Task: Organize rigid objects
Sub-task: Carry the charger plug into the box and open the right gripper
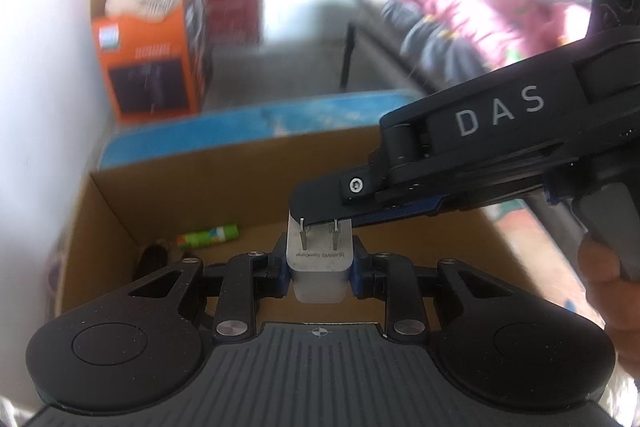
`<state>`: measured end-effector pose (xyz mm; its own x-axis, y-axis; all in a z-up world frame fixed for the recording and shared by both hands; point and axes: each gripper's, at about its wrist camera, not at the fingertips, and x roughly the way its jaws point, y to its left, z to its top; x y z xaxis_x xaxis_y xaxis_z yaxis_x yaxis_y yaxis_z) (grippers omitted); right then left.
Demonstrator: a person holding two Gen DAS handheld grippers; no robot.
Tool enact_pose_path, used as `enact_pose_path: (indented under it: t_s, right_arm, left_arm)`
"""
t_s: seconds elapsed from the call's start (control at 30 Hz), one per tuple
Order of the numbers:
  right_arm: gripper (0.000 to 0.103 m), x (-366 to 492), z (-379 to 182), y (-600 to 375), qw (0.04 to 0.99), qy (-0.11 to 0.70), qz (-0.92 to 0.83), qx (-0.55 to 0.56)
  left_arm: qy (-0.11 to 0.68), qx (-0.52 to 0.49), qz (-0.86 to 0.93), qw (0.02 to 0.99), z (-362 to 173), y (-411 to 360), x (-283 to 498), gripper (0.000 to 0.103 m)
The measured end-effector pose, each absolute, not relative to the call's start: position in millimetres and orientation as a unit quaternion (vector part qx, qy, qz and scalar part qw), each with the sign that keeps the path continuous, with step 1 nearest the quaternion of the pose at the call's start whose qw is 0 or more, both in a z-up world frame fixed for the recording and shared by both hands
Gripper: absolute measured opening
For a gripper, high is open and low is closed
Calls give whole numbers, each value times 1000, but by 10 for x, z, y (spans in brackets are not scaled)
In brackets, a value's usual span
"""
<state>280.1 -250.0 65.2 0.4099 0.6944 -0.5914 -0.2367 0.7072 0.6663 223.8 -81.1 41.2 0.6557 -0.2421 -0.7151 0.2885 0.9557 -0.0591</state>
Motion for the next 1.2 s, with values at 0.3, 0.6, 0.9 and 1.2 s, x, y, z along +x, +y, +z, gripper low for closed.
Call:
enact_pose_path:
  t_s: [0.3, 0.6, 0.9, 1.2]
  right_arm:
    - [37, 3497, 191, -2385, 758, 532, 275, 259]
    - [37, 3702, 130, -2238, 762, 538, 274, 233]
    - [37, 3749, -4, -2175, 771, 537, 261, 221]
    - [37, 3438, 433, -2435, 799, 471, 286, 241]
  left_arm:
    - [479, 35, -108, 870, 91, -792, 2908, 26]
    - [514, -1, -83, 854, 27, -724, 3164, 26]
    - [513, -9, -101, 852, 1, -735, 3148, 29]
    - [478, -25, -102, 872, 303, -644, 2890, 65]
